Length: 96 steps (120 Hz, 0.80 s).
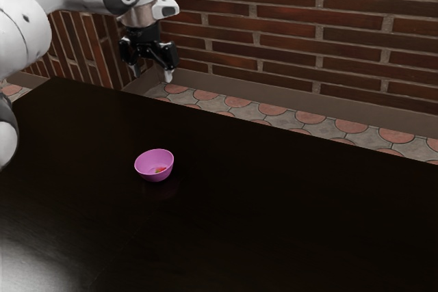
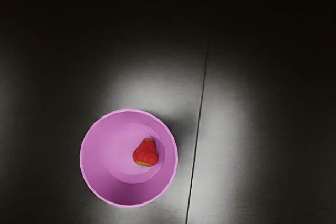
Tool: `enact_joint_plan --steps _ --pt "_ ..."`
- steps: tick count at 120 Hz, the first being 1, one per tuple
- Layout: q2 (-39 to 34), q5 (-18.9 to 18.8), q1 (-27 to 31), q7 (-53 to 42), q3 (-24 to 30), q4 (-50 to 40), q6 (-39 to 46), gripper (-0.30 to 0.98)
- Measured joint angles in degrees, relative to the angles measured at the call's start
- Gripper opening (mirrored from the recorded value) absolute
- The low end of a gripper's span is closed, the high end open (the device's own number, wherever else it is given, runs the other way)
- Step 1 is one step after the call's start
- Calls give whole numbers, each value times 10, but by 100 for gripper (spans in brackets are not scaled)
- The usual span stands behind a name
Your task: Take strawberry from the bowl
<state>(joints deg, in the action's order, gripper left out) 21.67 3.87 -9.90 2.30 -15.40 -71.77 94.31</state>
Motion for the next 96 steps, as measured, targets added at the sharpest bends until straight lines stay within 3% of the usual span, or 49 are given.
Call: enact_joint_plan --steps 20,52,96 --pt "50 12 0 50 -1 -27 46 68" --pt "48 14 0 82 -2 -159 160 68" --pt "9 13 4 79 -17 -285 284 40"
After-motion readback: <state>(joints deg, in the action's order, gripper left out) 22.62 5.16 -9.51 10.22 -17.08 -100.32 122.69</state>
